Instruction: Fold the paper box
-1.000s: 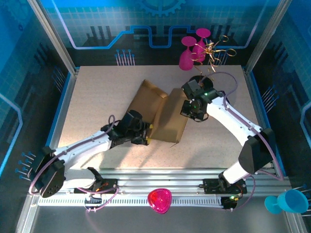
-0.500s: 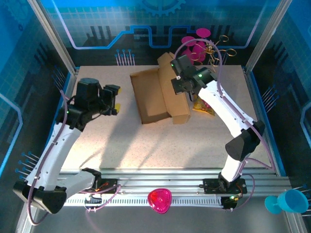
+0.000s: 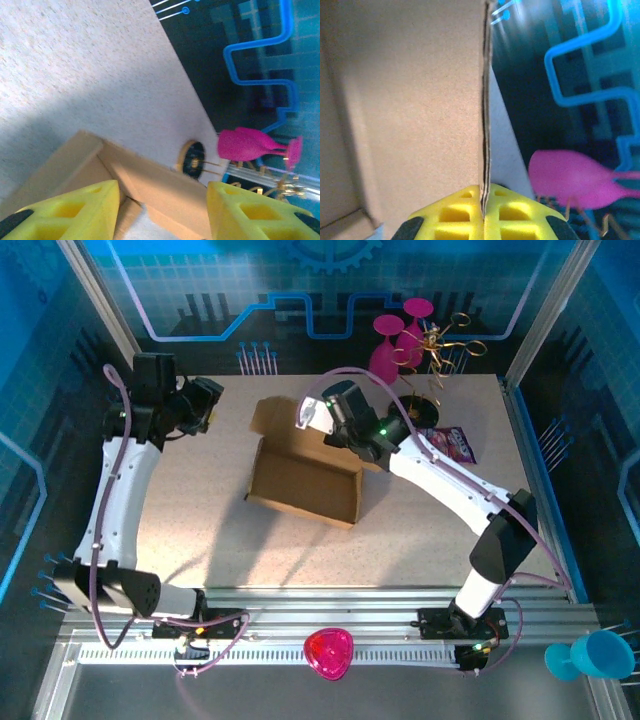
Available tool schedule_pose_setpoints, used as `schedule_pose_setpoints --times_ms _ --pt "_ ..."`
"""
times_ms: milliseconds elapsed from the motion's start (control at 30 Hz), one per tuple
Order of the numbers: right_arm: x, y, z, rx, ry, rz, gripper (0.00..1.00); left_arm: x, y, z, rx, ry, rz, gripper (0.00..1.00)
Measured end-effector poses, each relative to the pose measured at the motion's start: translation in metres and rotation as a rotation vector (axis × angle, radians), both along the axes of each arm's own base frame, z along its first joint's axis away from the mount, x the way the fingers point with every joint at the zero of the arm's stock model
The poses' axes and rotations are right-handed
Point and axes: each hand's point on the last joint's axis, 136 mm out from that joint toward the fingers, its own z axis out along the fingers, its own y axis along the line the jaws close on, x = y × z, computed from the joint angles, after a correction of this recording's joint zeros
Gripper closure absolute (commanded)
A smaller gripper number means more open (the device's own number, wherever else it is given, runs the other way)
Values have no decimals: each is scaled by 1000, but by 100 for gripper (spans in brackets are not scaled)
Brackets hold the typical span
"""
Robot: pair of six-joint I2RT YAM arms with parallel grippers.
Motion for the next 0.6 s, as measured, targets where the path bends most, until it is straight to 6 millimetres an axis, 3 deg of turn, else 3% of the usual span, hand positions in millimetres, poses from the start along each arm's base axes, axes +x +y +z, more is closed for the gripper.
schedule_pose_setpoints --times_ms 133,267,467,600 --pt "6 11 7 -59 -81 97 100 6 15 -27 11 94 -21 47" --pt "9 17 17 -83 -136 140 100 8 12 -45 -37 149 -34 44" --pt "11 22 23 -97 -179 169 100 18 5 -47 -128 156 -15 42" --pt "10 27 25 -106 -198 185 100 38 2 -56 -180 173 0 42"
